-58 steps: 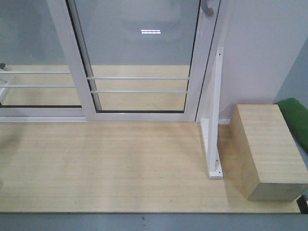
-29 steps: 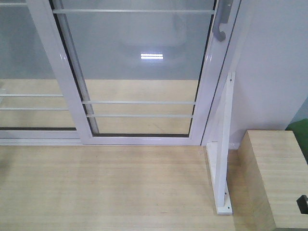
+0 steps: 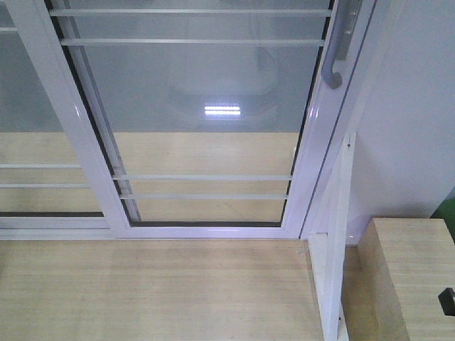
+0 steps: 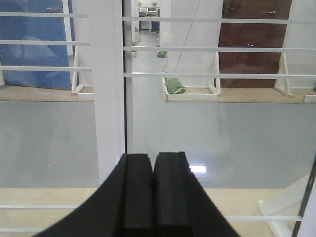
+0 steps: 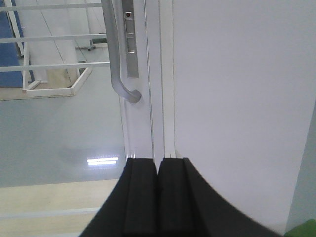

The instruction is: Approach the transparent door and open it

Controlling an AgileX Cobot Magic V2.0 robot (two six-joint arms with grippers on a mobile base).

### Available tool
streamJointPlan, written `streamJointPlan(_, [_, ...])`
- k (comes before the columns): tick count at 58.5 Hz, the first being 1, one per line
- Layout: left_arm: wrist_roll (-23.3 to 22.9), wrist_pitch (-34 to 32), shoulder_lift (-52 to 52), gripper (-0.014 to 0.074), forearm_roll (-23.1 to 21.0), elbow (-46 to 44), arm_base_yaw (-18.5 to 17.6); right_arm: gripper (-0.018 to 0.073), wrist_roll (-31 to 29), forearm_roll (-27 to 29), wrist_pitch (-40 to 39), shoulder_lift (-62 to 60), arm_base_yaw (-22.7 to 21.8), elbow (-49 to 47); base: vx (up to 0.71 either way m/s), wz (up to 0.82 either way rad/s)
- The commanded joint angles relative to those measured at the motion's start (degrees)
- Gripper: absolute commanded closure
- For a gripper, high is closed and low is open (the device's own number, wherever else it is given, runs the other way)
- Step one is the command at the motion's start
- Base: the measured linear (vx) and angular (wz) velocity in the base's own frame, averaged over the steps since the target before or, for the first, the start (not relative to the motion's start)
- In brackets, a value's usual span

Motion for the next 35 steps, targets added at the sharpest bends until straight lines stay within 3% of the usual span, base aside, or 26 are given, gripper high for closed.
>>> streamJointPlan(1, [-0.44,-4.83,-0.72,0.0602,-0.14,1.8,-0.23,0.0567,-0.17,-0.57,-4.93,-0.87,-0.11,0.86,0.18,-0.01])
streamJointPlan(35, [-0.44,-4.83,-0.72,0.0602,-0.14,1.8,-0.23,0.0567,-0.17,-0.57,-4.93,-0.87,-0.11,0.86,0.09,-0.01])
